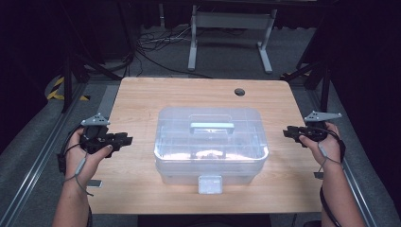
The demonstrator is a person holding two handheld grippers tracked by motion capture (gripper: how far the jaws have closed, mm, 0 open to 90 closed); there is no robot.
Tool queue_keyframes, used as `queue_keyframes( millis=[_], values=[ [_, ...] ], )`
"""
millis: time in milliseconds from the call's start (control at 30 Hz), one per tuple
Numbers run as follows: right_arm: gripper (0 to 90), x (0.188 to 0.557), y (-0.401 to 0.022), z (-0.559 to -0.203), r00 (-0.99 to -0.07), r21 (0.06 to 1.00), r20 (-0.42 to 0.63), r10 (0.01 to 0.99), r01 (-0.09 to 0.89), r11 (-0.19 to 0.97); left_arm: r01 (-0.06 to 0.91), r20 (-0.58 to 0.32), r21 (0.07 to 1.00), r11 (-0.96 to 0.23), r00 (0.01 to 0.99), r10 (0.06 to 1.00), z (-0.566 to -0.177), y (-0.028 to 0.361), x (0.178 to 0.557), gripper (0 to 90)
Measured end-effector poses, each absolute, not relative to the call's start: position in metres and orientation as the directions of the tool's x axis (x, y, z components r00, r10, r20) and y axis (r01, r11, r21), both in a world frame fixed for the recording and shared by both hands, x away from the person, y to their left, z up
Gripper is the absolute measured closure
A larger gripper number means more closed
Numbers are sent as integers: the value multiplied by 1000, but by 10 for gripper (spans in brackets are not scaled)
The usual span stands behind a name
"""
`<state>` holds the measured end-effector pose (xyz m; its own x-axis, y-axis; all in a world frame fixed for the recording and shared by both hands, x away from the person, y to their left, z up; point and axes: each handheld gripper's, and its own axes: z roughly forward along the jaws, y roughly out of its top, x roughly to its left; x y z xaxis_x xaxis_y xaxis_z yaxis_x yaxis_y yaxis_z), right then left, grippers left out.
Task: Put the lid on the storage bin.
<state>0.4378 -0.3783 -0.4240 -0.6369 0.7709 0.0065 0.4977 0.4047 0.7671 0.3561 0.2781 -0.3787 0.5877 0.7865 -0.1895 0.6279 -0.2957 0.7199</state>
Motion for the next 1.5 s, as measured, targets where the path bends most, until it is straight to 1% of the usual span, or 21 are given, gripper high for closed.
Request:
queue_keyframes(
  millis=[100, 167, 233, 700, 900, 1000, 1167, 1300, 1367, 1467, 1500],
  values=[
    [639, 438, -377, -429, -651, 767, -16, 759, 479, 427, 630, -190, 714, -305, 594, 782, -383, 278, 360, 657],
    [636, 437, -377, -433, -662, 758, -20, 749, 479, 443, 634, -197, 711, -304, 595, 779, -384, 277, 361, 654],
    [636, 437, -376, -437, -666, 753, -12, 746, 485, 444, 636, -211, 709, -305, 603, 769, -387, 277, 363, 655],
    [642, 439, -368, -462, -692, 710, 9, 722, 513, 482, 650, -223, 686, -326, 615, 757, -397, 272, 370, 656],
    [642, 438, -359, -473, -707, 710, 10, 707, 503, 493, 661, -228, 672, -332, 613, 757, -403, 271, 372, 660],
    [639, 438, -353, -480, -719, 694, 15, 695, 508, 510, 665, -230, 667, -337, 614, 755, -404, 270, 373, 662],
    [639, 436, -349, -483, -717, 702, 19, 697, 506, 501, 670, -228, 656, -347, 615, 755, -408, 267, 375, 660],
    [613, 433, -347, -488, -686, 728, 16, 728, 507, 462, 672, -229, 652, -350, 615, 754, -408, 266, 375, 665],
    [583, 431, -346, -489, -668, 738, 39, 743, 521, 429, 671, -228, 653, -350, 615, 754, -408, 266, 375, 664],
    [484, 430, -345, -492, -654, 742, 35, 755, 523, 419, 673, -230, 652, -350, 616, 754, -409, 266, 375, 663],
    [484, 430, -345, -492, -654, 742, 35, 755, 523, 419, 673, -230, 652, -350, 616, 754, -409, 266, 375, 661]
  ],
)
